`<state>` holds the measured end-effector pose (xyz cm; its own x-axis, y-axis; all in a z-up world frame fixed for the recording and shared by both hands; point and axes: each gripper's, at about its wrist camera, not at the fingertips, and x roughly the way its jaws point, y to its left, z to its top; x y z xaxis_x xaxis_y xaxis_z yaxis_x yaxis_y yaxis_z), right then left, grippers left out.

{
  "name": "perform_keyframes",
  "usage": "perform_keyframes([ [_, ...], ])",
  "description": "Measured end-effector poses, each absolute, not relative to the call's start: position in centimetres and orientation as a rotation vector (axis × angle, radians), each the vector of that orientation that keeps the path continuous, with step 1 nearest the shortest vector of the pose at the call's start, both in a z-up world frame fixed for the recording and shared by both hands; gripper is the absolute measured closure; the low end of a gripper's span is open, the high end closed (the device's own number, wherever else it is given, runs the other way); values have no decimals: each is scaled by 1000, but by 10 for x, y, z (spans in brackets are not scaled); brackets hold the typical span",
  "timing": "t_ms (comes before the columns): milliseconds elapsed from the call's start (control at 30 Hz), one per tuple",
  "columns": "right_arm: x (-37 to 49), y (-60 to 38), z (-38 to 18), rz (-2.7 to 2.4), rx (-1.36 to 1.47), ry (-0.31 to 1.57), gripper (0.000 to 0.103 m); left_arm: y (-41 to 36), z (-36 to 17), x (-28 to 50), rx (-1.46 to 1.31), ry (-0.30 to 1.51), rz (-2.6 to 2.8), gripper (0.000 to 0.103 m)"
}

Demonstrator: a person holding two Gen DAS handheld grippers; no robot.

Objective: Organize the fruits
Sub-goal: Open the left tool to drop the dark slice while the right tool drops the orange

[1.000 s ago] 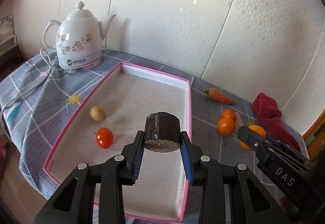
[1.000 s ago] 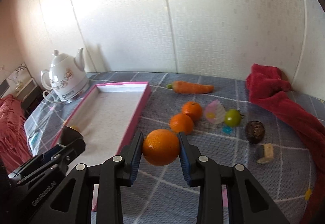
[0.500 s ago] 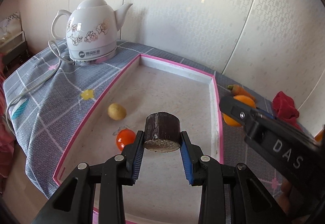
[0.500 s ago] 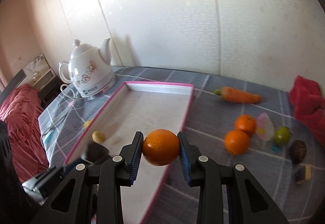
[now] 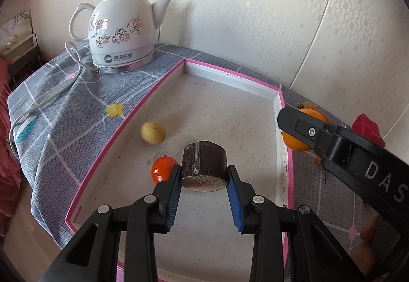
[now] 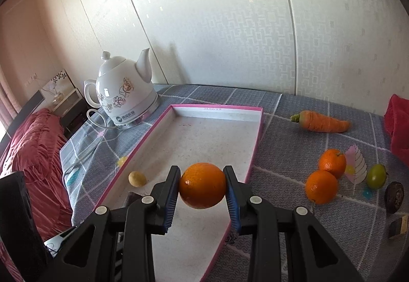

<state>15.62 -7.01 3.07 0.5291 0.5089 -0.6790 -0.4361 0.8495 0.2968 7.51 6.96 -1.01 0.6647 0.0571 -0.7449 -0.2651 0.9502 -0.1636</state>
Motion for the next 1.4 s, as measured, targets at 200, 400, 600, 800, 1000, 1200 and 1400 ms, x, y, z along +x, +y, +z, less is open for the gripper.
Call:
perform_keyframes([
  [200, 154, -62, 33, 591, 95, 838, 68, 71, -10, 75, -278, 830, 199, 68],
  [400, 155, -61, 32, 604, 112, 847, 67, 75, -11, 73, -291, 829, 226, 65],
  [600, 155, -63, 29, 598, 111, 853, 67, 74, -11, 73, -286, 823, 234, 61],
  [800, 154, -65, 24, 579, 94, 869, 65, 75, -12, 73, -293, 821, 239, 51],
  [1000, 152, -68, 21, 557, 71, 883, 64, 74, -11, 72, -292, 816, 251, 50],
  [1200, 150, -74, 21, 538, 60, 882, 64, 68, -7, 70, -264, 794, 250, 50],
  [1400, 152, -88, 21, 506, 78, 879, 64, 56, -2, 69, -209, 771, 232, 50],
])
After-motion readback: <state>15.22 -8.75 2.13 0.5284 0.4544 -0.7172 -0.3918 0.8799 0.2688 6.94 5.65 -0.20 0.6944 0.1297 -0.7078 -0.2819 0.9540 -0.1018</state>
